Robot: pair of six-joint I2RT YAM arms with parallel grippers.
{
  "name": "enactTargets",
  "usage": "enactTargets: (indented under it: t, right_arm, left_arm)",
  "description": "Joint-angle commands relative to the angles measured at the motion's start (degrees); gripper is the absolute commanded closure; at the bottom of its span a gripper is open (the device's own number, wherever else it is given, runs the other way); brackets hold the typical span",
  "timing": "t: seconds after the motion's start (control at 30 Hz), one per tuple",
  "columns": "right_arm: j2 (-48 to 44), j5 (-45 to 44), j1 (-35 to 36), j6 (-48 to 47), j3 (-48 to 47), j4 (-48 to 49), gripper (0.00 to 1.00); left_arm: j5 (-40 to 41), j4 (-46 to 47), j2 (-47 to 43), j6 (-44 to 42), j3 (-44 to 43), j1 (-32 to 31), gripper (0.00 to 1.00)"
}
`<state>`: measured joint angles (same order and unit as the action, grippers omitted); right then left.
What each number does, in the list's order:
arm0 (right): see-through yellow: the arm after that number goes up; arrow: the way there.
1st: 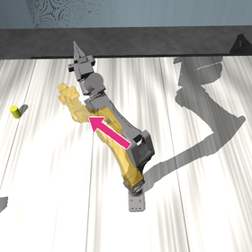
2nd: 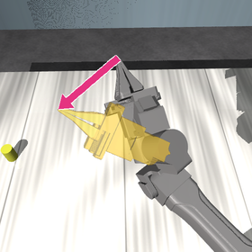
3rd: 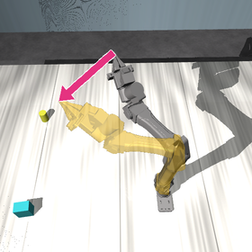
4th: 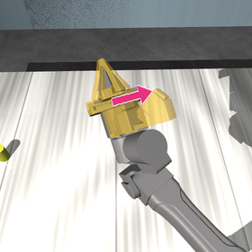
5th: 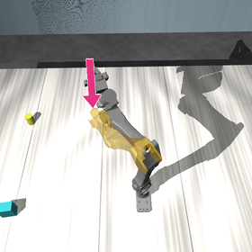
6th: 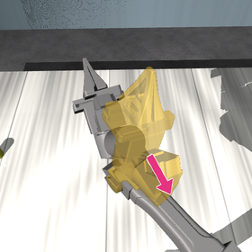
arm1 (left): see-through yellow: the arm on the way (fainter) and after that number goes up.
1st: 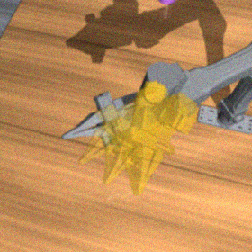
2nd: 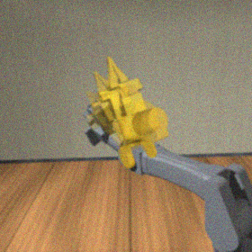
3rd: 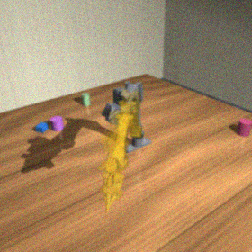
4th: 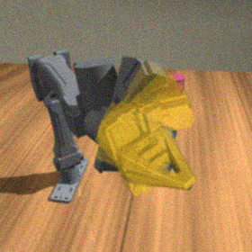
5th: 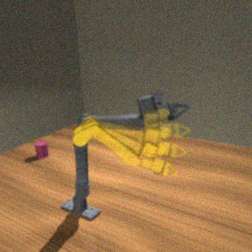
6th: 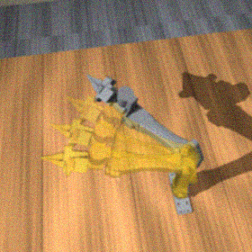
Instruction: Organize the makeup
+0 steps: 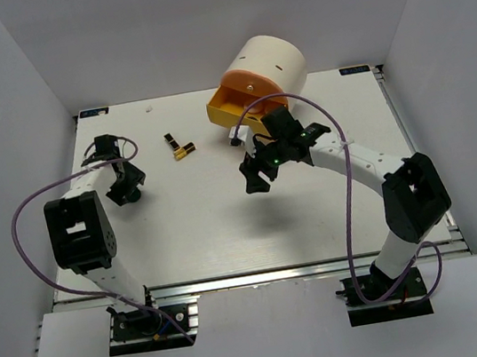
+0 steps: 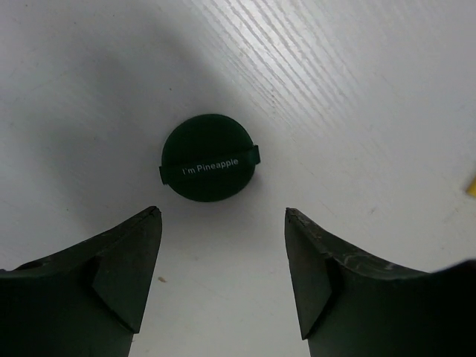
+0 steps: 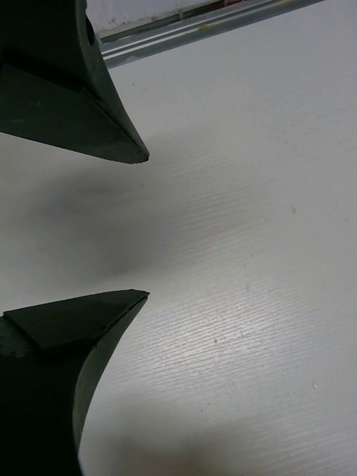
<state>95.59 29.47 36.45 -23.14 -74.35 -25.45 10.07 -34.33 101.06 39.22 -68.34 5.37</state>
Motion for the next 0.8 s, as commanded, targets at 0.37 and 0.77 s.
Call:
enactTargets:
  t: [0.37,0.77]
  right_arm:
    - [-2.16,-1.26,0.03,-2.18,-0.45,-0.91,0.26]
    - [-3.39,-2.05,-0.23,-3.06,0.34,-1.53,0.25]
  left_arm:
    - [-0.39,1.28,6.96,-2.31,-2.86,2.63,0.29]
    - [-2.68,3.73,6.36,-2.05,-1.72,2.81,0.77]
